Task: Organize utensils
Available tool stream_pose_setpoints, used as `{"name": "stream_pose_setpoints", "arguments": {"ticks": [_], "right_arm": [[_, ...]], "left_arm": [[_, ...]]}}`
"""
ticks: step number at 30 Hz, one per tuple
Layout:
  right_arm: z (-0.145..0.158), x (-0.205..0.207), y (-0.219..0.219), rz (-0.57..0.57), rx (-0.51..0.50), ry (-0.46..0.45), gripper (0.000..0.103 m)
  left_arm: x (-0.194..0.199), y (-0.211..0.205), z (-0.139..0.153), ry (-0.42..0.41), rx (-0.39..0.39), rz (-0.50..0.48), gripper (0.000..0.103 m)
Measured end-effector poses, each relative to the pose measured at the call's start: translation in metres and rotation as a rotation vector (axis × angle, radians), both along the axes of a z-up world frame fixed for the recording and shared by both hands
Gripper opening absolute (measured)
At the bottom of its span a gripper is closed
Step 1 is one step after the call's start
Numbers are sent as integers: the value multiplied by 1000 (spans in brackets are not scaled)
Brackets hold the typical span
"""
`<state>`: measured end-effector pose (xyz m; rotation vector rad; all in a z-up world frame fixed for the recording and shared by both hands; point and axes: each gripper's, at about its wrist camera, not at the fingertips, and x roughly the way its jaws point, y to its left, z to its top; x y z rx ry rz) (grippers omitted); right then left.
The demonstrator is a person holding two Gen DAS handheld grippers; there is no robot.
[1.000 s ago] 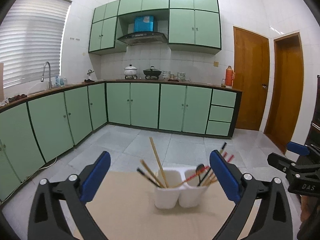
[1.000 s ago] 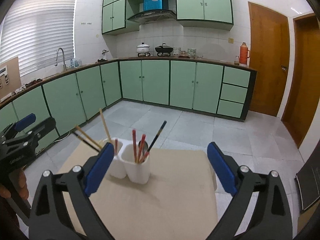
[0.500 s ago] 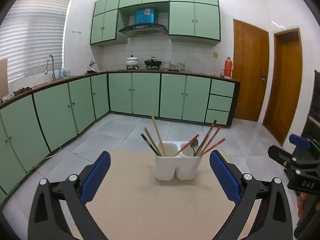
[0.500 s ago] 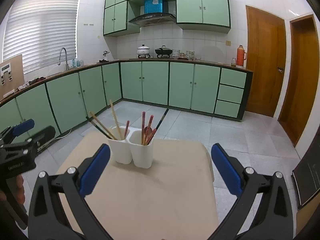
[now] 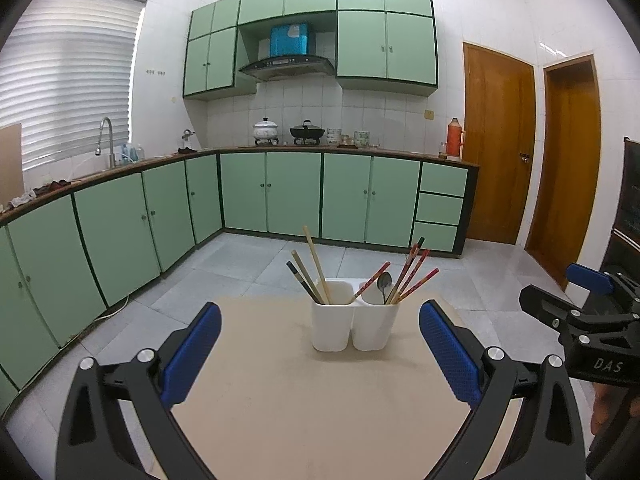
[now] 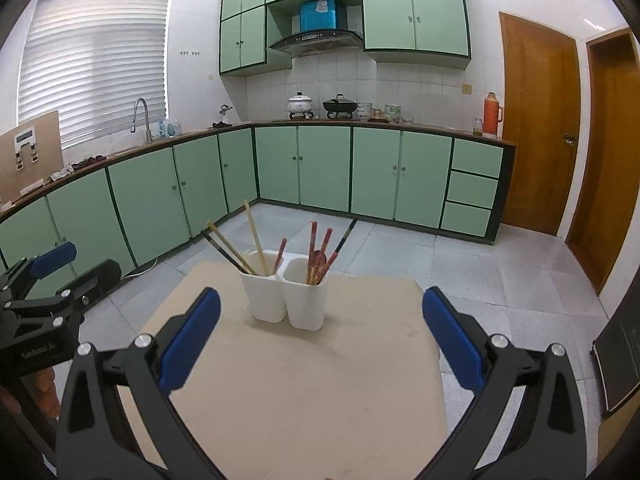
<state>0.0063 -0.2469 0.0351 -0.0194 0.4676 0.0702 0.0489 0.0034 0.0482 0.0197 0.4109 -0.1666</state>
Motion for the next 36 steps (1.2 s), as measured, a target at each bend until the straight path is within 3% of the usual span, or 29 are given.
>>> {"name": "stream_pose_setpoints", "arguments": {"ticks": [36], "right_arm": [[-3,-4,12,24,8,10,98]], "left_arm": [[-8,-1,-3,5,18,-2,97]]}}
